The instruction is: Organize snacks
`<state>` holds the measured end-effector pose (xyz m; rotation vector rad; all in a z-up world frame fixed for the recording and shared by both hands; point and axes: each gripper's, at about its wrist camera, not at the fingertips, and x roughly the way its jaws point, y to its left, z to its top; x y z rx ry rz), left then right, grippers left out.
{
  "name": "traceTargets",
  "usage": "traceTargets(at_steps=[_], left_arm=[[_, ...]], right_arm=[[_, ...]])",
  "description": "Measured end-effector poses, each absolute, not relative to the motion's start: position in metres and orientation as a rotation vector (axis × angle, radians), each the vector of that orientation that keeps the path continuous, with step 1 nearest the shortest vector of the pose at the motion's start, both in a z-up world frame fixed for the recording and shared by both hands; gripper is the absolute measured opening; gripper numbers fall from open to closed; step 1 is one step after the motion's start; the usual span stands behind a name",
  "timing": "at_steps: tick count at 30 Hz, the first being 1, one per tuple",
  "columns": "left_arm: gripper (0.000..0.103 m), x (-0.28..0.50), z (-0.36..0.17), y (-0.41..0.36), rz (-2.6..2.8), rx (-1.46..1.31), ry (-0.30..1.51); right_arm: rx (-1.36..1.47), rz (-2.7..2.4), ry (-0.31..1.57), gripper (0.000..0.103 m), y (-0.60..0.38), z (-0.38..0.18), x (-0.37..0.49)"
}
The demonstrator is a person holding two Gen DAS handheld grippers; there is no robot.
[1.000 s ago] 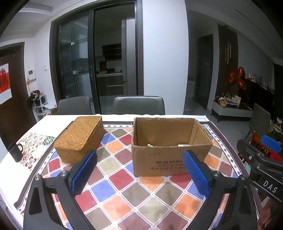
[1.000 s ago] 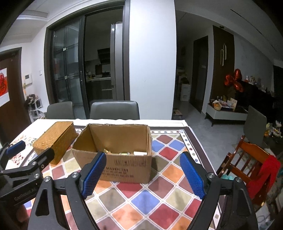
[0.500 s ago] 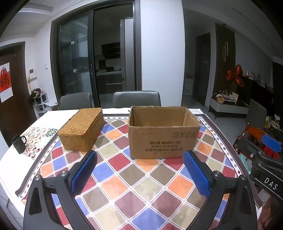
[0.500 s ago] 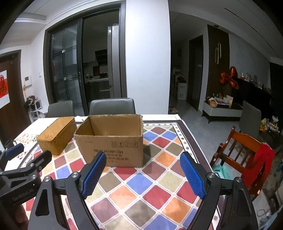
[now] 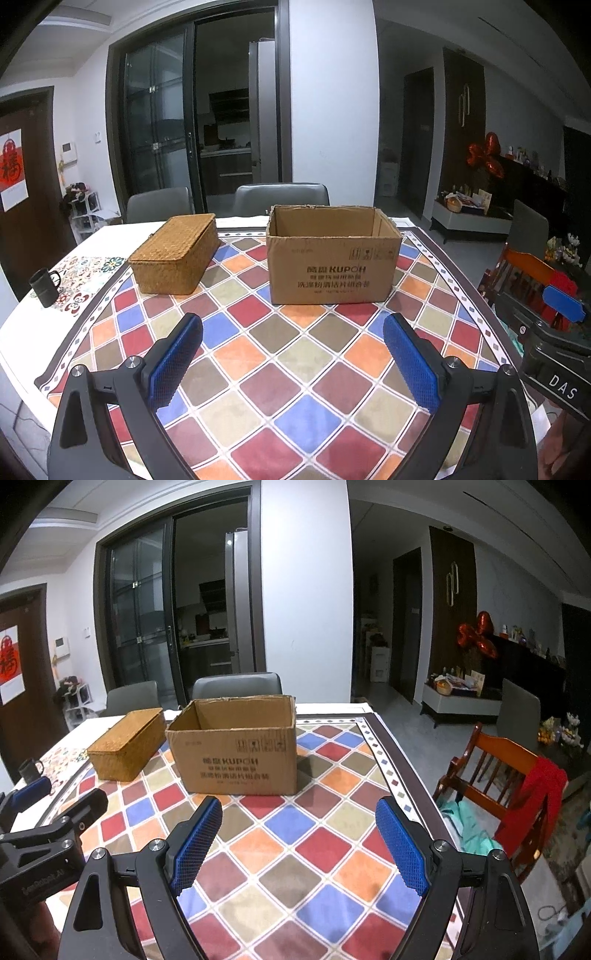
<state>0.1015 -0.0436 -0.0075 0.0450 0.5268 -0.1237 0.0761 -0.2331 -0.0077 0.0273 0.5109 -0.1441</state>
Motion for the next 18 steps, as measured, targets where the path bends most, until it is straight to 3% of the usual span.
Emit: traceTargets(at_steps=[18], left_arm=[[0.100,0.041,-0.009,-0.020,-0.085,0.021,0.520]], right_arm=[[0.026,-0.160,0.490,0.086,-0.218,-0.008,0.022]])
